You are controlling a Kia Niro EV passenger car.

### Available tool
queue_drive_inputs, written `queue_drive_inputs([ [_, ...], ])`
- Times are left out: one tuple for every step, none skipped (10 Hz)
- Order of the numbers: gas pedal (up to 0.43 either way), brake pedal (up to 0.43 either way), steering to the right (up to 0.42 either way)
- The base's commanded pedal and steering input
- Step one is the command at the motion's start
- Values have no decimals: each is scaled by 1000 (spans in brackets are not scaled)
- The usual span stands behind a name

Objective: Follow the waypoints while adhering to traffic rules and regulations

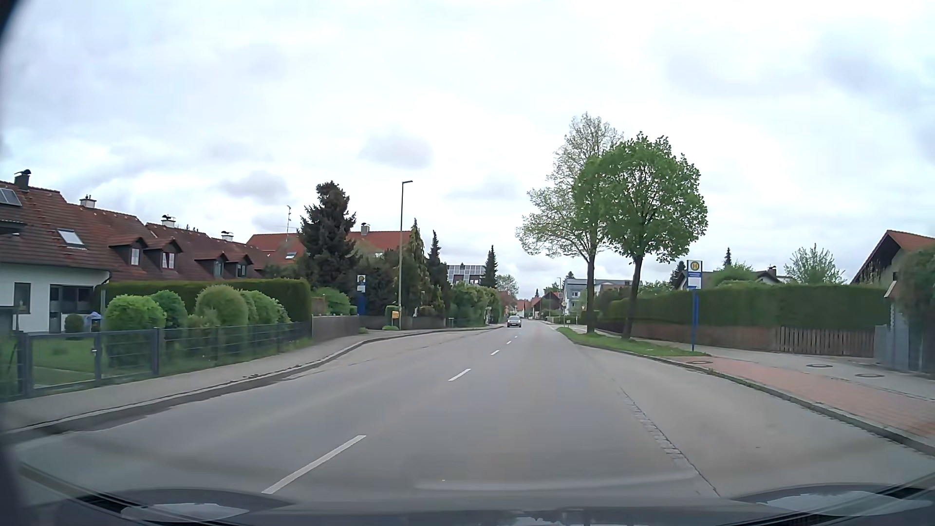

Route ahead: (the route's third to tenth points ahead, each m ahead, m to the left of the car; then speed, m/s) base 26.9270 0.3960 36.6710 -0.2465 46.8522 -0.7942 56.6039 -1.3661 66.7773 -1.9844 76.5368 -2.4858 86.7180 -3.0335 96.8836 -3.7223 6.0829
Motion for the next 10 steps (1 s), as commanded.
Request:
queue_drive_inputs([
  [378,12,37],
  [378,12,25],
  [378,12,17],
  [390,12,15],
  [390,12,15],
  [390,12,15],
  [390,12,14],
  [390,12,14],
  [390,6,15],
  [390,12,16],
])
